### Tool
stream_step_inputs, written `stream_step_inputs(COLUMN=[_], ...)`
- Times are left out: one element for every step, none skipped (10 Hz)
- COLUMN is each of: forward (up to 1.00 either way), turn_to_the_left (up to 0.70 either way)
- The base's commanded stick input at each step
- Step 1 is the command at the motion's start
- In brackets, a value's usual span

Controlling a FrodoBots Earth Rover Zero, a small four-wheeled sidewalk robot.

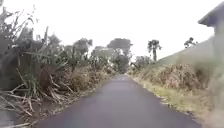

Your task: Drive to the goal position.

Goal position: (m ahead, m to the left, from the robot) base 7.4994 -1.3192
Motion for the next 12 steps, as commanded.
stream_step_inputs(forward=[0.70, 0.70, 0.70, 0.70, 0.70, 0.70, 0.70, 0.70, 0.70, 0.70, 0.70, 0.70], turn_to_the_left=[0.00, 0.00, 0.00, 0.00, 0.00, 0.00, 0.00, 0.00, 0.00, 0.00, 0.00, 0.00])
